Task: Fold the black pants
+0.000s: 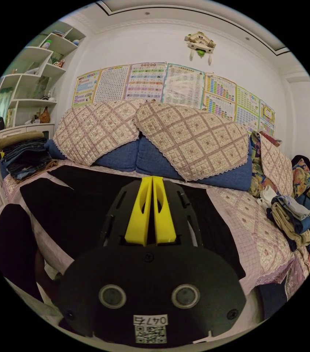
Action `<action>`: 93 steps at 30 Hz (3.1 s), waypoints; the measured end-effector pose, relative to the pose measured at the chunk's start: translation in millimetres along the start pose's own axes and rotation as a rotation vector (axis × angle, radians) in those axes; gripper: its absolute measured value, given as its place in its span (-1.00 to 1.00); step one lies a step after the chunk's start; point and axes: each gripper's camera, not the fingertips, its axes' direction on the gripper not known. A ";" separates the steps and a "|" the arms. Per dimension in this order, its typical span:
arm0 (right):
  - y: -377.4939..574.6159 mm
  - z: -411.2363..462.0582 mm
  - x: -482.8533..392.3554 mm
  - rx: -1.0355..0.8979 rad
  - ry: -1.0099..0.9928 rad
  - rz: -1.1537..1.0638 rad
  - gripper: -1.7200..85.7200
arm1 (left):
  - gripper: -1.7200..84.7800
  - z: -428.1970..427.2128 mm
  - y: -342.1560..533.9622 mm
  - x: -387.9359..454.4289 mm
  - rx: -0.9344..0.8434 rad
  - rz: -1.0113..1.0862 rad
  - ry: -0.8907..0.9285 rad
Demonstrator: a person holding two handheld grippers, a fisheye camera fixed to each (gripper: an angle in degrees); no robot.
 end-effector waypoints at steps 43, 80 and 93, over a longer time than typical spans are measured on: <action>-8.4 -3.3 4.1 0.000 -0.005 0.013 -0.99 | -0.98 -53.9 -12.7 -10.2 -0.014 -0.027 0.002; -7.0 2.4 13.7 -0.006 -0.013 0.028 -0.99 | -0.98 -44.1 49.0 -31.2 -0.050 -0.048 0.010; -3.5 8.0 10.7 -0.012 -0.011 0.021 -0.99 | -0.98 -24.0 102.4 -49.5 -0.067 -0.063 0.014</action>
